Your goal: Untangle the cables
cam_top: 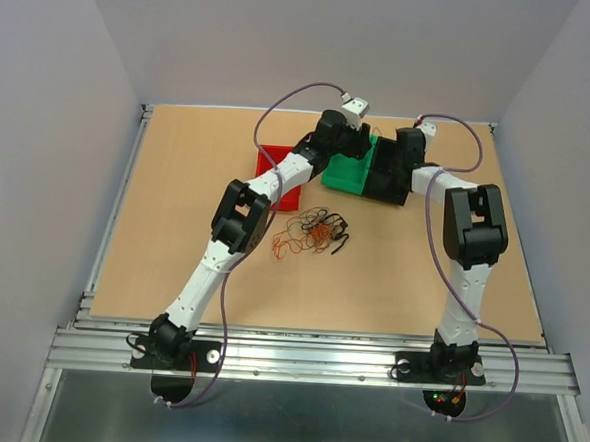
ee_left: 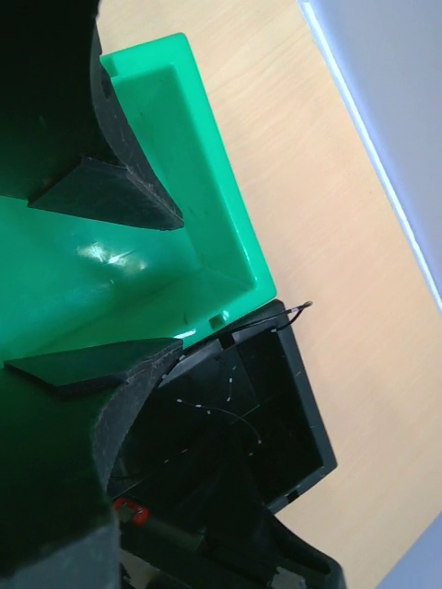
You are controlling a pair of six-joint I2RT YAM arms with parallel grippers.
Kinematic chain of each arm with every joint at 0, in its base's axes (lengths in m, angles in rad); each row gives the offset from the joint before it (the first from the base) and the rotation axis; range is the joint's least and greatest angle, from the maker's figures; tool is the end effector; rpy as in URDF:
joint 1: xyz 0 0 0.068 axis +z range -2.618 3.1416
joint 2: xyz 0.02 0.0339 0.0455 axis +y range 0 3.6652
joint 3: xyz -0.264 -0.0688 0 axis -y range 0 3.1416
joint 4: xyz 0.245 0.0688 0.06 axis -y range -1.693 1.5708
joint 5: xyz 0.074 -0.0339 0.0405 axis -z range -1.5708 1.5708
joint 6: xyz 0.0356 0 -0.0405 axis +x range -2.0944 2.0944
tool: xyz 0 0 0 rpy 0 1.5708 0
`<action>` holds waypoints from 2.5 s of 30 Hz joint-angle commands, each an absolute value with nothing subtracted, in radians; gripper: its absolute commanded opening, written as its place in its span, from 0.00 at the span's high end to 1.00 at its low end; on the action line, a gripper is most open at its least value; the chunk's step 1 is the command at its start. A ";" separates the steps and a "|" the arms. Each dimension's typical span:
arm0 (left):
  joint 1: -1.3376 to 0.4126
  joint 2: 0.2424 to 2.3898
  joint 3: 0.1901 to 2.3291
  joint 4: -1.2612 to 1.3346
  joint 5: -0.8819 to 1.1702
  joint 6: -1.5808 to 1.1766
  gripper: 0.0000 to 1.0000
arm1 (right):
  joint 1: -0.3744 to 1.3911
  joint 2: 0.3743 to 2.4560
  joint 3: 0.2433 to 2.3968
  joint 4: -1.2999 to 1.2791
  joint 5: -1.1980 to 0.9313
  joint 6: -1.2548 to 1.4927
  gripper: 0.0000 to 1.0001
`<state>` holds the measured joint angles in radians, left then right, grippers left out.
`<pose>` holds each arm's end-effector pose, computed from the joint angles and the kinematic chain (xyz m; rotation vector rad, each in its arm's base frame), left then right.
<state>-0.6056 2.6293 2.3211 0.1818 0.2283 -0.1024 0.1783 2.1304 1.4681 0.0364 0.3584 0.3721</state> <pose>0.4966 -0.3536 0.2121 0.6027 1.6395 -0.7176 0.4719 0.0724 0.1710 0.4048 2.1140 -0.0760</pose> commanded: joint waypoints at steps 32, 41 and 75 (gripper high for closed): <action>-0.620 2.665 2.482 0.268 0.215 -0.149 0.61 | 0.206 2.088 1.356 0.063 0.308 0.379 0.99; -0.632 2.657 2.485 0.288 0.319 -0.133 1.00 | 0.221 2.083 1.362 0.069 0.310 0.371 0.99; -0.646 2.488 2.184 0.301 0.385 -0.224 1.00 | 0.241 2.065 1.506 -0.046 0.278 0.518 0.99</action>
